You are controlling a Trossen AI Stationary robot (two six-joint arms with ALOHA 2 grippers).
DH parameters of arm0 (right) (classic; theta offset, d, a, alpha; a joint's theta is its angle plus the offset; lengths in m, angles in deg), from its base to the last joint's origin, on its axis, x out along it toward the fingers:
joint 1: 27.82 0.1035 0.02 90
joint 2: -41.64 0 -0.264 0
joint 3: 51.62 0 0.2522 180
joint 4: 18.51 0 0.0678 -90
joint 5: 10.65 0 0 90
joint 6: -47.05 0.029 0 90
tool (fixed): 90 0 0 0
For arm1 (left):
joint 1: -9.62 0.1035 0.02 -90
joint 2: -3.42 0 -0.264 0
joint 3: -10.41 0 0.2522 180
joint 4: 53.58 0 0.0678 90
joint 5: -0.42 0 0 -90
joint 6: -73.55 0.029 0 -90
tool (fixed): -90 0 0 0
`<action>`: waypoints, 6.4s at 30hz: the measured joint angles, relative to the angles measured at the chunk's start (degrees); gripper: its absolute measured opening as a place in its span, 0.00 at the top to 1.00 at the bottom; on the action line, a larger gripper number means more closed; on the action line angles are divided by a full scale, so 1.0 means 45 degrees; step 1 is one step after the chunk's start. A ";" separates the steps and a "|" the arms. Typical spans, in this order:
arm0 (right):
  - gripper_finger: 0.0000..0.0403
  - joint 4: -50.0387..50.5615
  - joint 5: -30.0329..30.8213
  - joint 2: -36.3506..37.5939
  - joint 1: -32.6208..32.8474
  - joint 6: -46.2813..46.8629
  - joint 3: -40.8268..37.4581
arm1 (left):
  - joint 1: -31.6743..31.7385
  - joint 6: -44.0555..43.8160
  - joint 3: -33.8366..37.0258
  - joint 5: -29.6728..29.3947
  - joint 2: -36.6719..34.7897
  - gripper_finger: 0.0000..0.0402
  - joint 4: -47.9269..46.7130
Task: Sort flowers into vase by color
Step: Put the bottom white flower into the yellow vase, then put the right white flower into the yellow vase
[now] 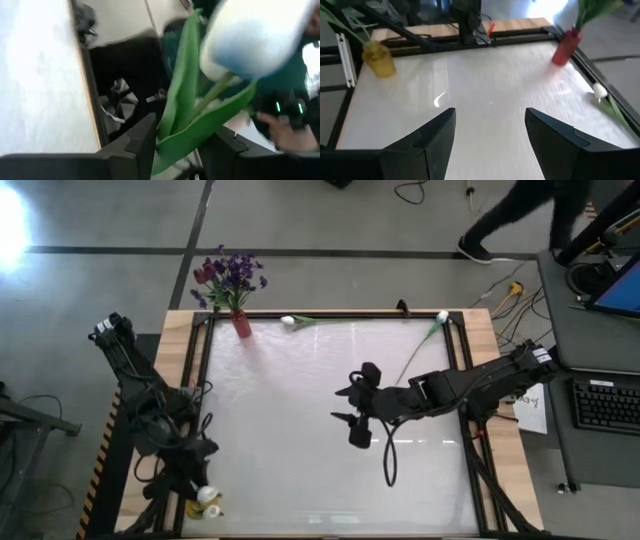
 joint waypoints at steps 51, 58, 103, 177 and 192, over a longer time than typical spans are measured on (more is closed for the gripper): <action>0.20 0.4840 -0.0197 -0.0146 -0.8042 0.4728 -0.6351 | 0.0520 0.0000 -0.2204 -1.4616 0.0144 0.62 -0.7285; 0.20 0.2327 0.0833 -0.0146 -1.2071 0.7030 -0.8259 | 0.1138 -0.0651 -0.2098 -1.7474 0.2246 0.62 -0.7170; 0.94 -0.4281 0.2413 -0.0411 -1.4186 1.1005 -1.1744 | 0.2588 0.1065 -0.4216 -1.8450 0.6071 0.76 -0.7145; 0.97 -1.5567 -0.4626 -0.2059 -0.2226 -0.2407 -0.4998 | 0.7389 1.3337 0.2137 -0.6745 0.5646 0.98 1.7014; 0.51 -1.0017 -0.5187 -0.1983 -0.2095 -0.2503 -0.2884 | 0.7394 1.2538 0.0386 -0.5955 0.2238 1.00 0.8334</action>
